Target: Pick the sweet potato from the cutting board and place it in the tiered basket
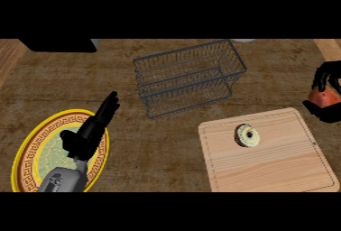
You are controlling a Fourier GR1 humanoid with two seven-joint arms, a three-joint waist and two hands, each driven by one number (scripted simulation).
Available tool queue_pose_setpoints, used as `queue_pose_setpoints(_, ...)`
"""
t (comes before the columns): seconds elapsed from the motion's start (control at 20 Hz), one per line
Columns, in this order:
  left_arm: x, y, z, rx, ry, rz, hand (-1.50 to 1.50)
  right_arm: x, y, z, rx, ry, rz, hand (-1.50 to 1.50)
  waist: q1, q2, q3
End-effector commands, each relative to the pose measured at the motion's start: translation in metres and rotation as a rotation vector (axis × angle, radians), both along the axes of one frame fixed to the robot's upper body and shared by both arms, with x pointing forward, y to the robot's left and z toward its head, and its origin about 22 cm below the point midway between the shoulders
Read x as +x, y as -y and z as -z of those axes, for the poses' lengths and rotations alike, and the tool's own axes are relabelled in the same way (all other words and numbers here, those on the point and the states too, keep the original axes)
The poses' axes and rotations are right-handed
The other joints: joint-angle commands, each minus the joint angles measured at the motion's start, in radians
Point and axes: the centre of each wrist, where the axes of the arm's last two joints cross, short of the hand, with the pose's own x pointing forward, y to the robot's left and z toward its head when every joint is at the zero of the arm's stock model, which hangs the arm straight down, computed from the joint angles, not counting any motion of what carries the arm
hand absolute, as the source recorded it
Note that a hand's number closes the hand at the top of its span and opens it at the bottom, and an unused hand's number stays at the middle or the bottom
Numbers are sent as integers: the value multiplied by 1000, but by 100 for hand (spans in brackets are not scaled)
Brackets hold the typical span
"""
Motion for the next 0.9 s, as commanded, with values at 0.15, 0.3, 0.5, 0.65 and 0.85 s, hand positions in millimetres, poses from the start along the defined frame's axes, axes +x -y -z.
queue_pose_setpoints(0.15,8,7,12,1,-9,-6,0,45,-11,-78,118,89,-160,150,-9,-4,-4)
queue_pose_setpoints(0.3,6,4,4,7,0,-6,0,57,-36,-103,113,54,-166,150,-13,-8,-4)
queue_pose_setpoints(0.5,0,-2,7,29,-3,-8,0,75,-72,-133,196,52,-159,150,-8,-8,-4)
queue_pose_setpoints(0.65,-1,-3,10,11,0,-16,0,78,-119,-137,169,21,-174,150,-14,-10,-4)
queue_pose_setpoints(0.85,-8,-16,14,1,-17,-15,0,89,-165,-147,189,-10,-177,150,-11,-9,-4)
